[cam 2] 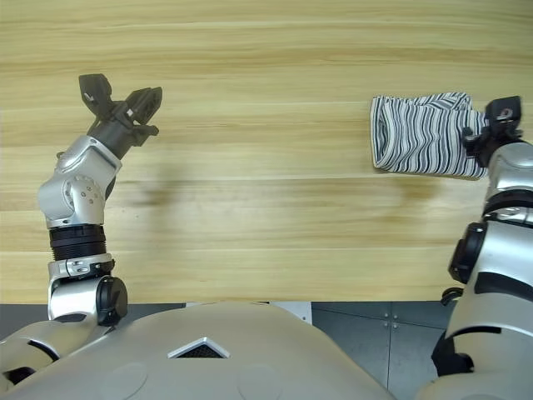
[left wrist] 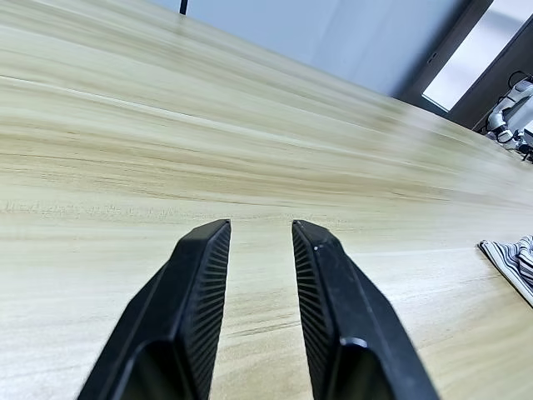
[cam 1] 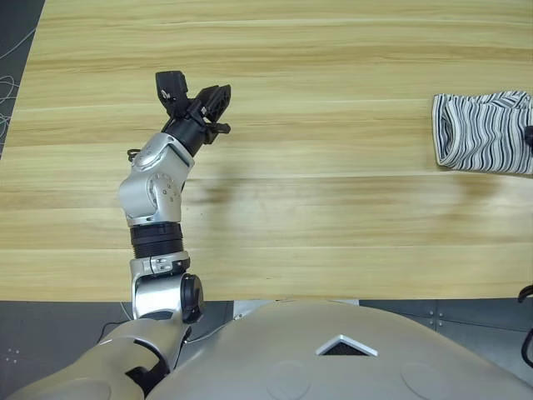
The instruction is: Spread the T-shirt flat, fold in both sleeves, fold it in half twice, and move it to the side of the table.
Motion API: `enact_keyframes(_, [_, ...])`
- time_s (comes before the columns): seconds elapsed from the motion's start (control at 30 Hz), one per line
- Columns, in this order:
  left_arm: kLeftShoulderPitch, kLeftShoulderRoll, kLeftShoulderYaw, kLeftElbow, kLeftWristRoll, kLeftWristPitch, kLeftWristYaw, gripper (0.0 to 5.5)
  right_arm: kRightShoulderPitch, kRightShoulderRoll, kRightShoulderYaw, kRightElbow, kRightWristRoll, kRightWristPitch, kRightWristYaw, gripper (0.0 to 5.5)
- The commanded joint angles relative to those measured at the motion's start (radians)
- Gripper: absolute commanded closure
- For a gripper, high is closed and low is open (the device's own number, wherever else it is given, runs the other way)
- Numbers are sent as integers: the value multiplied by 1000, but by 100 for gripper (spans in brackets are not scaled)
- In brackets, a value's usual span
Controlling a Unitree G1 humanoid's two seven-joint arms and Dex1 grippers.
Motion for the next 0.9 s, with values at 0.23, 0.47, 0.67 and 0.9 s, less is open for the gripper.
enact_keyframes(0.23, [115, 31, -148, -190, 246, -326, 45, 412, -5, 258, -311, -522, 514, -187, 407, 315])
enact_keyframes(0.47, [455, -82, -220, -367, 485, -784, 274, 412, 665, 699, -109, -1281, 421, -339, 186, 315])
enact_keyframes(0.67, [703, -140, -239, -391, 513, -917, 338, 412, 961, 837, -20, -1388, 195, -538, 51, 315])
enact_keyframes(0.9, [744, -140, -243, -373, 486, -906, 327, 412, 1062, 839, 121, -1359, 62, -613, 0, 315])
